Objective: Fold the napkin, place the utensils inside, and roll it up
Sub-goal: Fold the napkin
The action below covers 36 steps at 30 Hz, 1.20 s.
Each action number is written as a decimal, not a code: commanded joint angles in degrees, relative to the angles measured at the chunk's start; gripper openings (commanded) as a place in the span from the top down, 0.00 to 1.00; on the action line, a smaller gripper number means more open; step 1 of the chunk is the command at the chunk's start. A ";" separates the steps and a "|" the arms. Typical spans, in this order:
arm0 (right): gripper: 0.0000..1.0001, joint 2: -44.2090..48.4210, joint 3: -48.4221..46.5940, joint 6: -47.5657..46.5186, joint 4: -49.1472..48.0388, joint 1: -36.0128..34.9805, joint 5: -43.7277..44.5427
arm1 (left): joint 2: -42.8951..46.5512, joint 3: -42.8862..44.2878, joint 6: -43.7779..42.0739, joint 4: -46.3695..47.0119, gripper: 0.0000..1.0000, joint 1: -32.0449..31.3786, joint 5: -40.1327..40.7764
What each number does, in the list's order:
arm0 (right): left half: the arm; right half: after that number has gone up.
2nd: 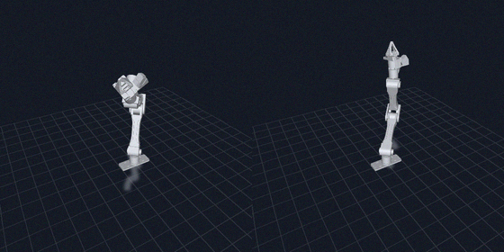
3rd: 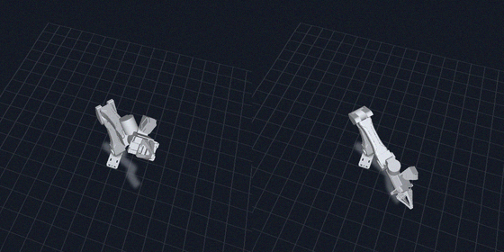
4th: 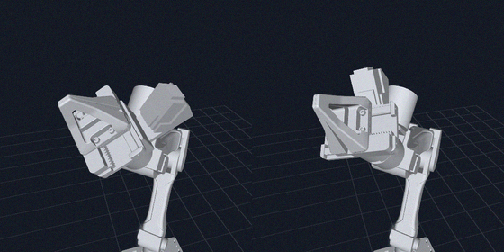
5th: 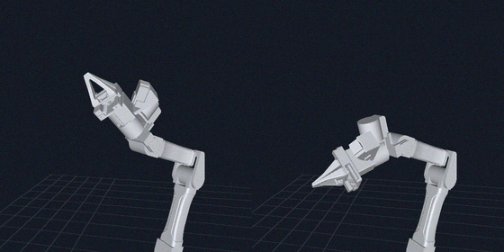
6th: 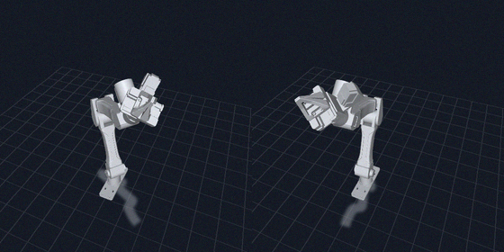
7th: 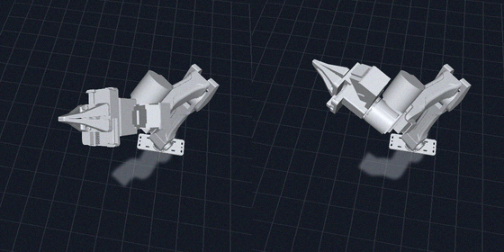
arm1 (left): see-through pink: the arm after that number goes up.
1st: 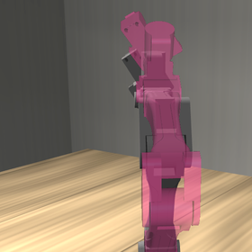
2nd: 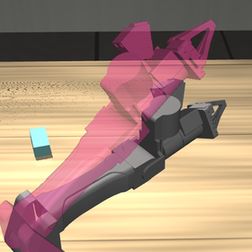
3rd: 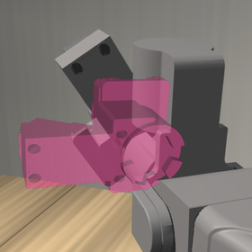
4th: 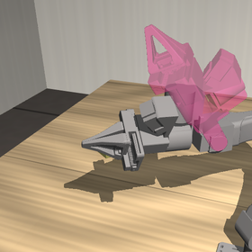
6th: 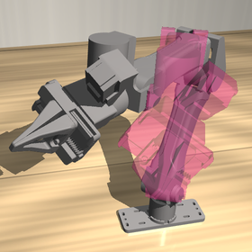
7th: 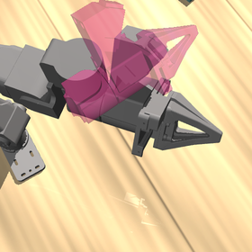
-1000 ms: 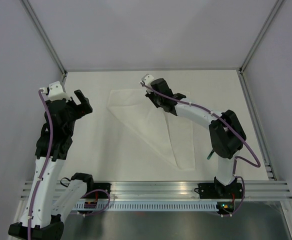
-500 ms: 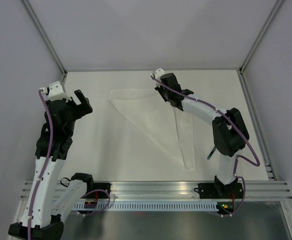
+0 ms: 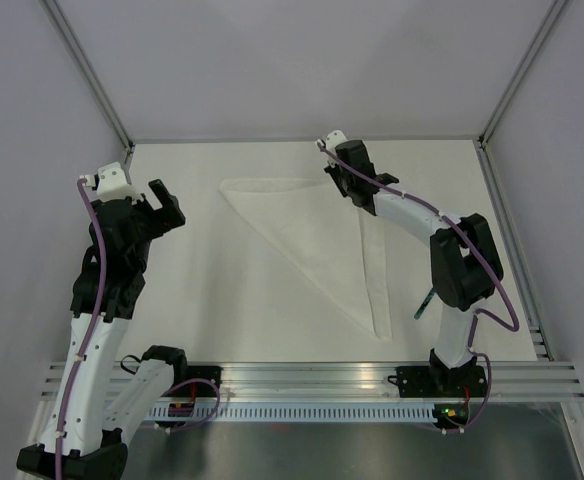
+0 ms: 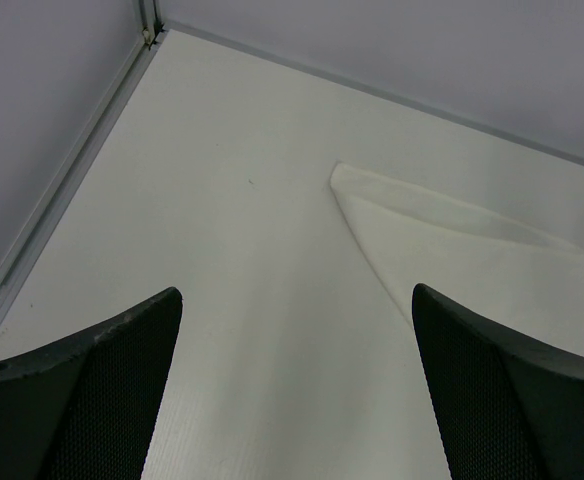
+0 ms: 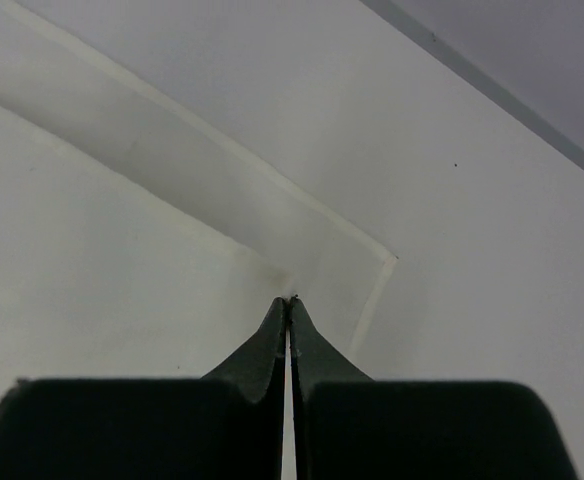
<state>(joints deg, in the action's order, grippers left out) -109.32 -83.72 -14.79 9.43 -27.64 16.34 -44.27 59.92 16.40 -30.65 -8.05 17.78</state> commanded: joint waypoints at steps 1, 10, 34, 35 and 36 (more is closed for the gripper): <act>1.00 2.18 -2.15 -0.68 -0.38 1.71 1.86 | -0.20 0.02 -0.41 2.09 0.00 0.32 -0.99; 0.99 1.56 -3.37 -1.12 -0.38 3.47 1.94 | -0.11 0.02 -0.41 2.18 0.00 0.32 -1.08; 1.00 -2.57 -7.60 -1.74 -0.20 6.45 2.82 | -0.38 0.02 -0.50 2.18 0.00 0.32 -1.08; 1.00 -2.48 -7.51 -1.65 -0.29 6.63 2.82 | -0.46 0.02 -0.50 2.09 0.00 0.41 -1.08; 1.00 -2.48 -7.51 -1.65 -0.20 6.81 2.65 | -0.38 0.02 -0.50 2.09 0.00 0.41 -1.08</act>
<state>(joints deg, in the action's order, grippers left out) -111.37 -89.19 -15.33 9.41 -21.63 16.64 -44.62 59.92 16.43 -30.65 -8.05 17.67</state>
